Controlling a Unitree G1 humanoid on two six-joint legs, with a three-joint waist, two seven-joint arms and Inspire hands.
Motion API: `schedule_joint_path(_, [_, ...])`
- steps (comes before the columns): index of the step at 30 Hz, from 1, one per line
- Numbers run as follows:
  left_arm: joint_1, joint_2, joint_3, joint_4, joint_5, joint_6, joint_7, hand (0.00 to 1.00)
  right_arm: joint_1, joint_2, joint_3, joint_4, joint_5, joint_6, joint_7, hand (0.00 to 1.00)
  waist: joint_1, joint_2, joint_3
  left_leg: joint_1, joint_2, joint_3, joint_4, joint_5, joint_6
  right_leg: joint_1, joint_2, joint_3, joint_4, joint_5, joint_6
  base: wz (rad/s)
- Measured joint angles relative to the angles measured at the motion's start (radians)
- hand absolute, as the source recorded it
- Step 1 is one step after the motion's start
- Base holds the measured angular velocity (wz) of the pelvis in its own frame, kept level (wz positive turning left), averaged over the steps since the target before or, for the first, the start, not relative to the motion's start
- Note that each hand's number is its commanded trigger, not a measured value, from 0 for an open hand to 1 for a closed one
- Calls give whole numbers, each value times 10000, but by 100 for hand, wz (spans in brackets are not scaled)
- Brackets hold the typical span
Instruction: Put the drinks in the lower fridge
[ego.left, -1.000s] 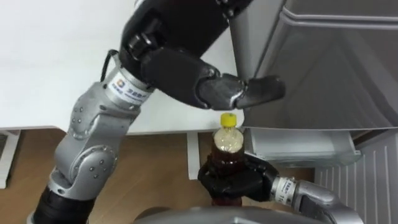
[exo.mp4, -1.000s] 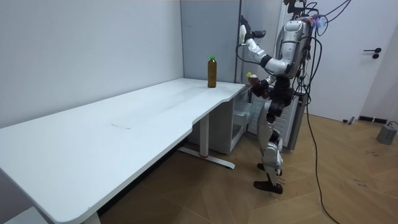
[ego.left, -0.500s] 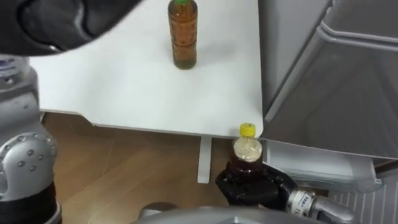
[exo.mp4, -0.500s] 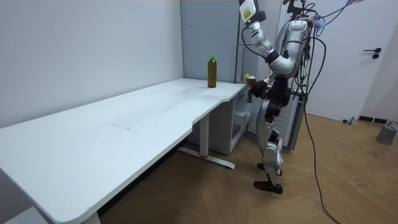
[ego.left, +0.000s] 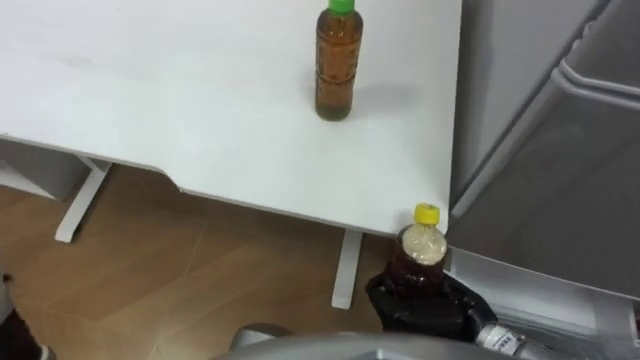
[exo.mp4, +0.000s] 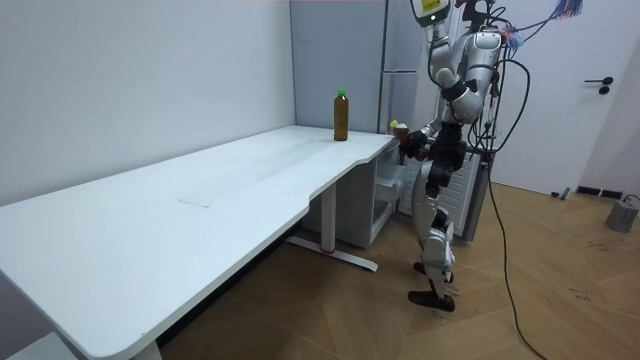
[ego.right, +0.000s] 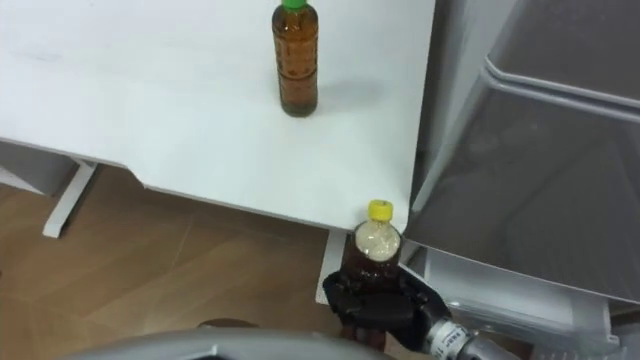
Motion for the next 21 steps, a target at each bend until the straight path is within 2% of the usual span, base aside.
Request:
schedule_joint_path(1, [207, -9, 50, 307, 293, -9, 333, 0, 26, -5, -95, -39, 2, 0, -85, 100, 3, 15, -9, 16, -8, 1, -11, 0, -1, 2, -2, -10, 9, -18, -5, 7])
schedule_joint_path(3, [893, -6, 386, 1724, 603, -3, 1476, 0, 146, -56, -466, -307, 166, 0, -425, 100, -18, 45, -23, 37, -28, 10, -40, 13, -19, 6, -10, -25, -2, -72, -22, 0])
schedule_joint_path(4, [1102, -10, 443, 2073, 583, -10, 1757, 0, 189, -68, -551, -369, 211, -34, -511, 100, -35, 37, -21, 33, -29, 12, -47, 14, -21, 5, -12, -24, -9, -80, -34, 0])
schedule_joint_path(5, [1549, -10, 489, 2820, 560, -2, 2174, 0, 265, -216, -524, -462, 142, -72, -499, 100, -74, 4, -18, 33, -56, 40, -65, 15, -23, -3, -10, -1, -30, -93, -42, -4])
schedule_joint_path(8, [2539, -47, 345, 4661, 5, 127, 2849, 0, 459, -300, -523, -493, 137, 16, -528, 100, -92, -8, -38, 32, -56, 72, -117, 17, -20, -39, -23, 20, -58, -101, -36, -3])
schedule_joint_path(9, [2816, -48, 110, 5477, -190, 149, 3080, 0, 479, -299, -498, -492, 139, 70, -565, 100, -141, -93, -45, 29, -69, 67, -127, 19, -16, -39, -33, 21, -137, -100, -33, 0])
schedule_joint_path(11, [2977, -59, -263, 6742, -732, 221, 3313, 0, 514, -269, -445, -491, 140, 121, -647, 100, -216, -222, -49, 39, -73, 63, -130, 21, -12, -42, -41, 22, -119, -98, -30, 0])
schedule_joint_path(13, [2975, -59, -738, 7945, -1556, 407, 3523, 0, 545, -227, -437, -493, 143, 229, -706, 100, -317, -339, -28, 21, -89, 30, -142, 26, 0, -4, -59, -25, -118, -78, 0, 2])
schedule_joint_path(14, [3028, -74, -1205, 8572, -2003, 560, 3574, 0, 551, -233, -446, -492, 143, 336, -747, 100, -435, -378, -26, 37, -102, 32, -180, 42, 27, 0, -89, -25, -108, -69, 14, 0])
schedule_joint_path(17, [3097, -156, -2273, 10061, -2951, 926, 3534, 0, 529, -243, -457, -415, 372, 648, -881, 100, -554, -381, -16, 184, -87, 231, -388, 64, 62, -19, -100, 156, 43, -66, 23, -17])
schedule_joint_path(19, [3126, -200, -2833, 10903, -3083, 1080, 3433, 0, 392, -244, -472, -180, 476, 681, -978, 100, -665, -410, -2, 173, -78, 376, -418, 64, 63, -117, -100, 293, 76, -66, 23, -26])
schedule_joint_path(21, [3331, -298, -3383, 11805, -3066, 1403, 3091, 0, 267, -261, -493, -157, 470, 931, -1249, 100, -825, -409, -4, 227, -45, 606, -480, 63, 61, -225, -59, 518, 185, -66, 23, -27])
